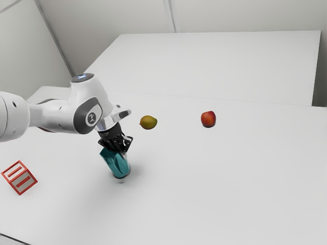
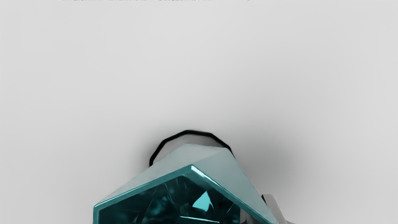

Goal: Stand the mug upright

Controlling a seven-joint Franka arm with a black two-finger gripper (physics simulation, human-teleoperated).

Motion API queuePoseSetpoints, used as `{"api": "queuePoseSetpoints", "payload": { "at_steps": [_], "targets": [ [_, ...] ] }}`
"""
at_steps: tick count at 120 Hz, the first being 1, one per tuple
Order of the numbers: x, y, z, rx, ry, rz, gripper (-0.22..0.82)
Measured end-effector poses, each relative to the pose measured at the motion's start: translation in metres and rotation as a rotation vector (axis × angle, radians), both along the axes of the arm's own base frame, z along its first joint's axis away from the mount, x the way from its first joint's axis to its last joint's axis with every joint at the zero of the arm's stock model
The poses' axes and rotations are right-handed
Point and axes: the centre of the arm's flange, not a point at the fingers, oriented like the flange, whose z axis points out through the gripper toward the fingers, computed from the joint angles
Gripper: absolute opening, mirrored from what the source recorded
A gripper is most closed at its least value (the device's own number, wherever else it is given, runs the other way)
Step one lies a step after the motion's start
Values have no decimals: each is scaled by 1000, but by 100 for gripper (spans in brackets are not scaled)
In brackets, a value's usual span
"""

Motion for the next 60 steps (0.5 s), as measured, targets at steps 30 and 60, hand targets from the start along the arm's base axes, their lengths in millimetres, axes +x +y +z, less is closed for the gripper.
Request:
{"api": "queuePoseSetpoints", "payload": {
  "at_steps": [30, 60],
  "targets": [
    [1, -2, 1, -2, -16, 3, -11],
    [1, -5, 14, -4, -47, -4, 15]
  ]
}}
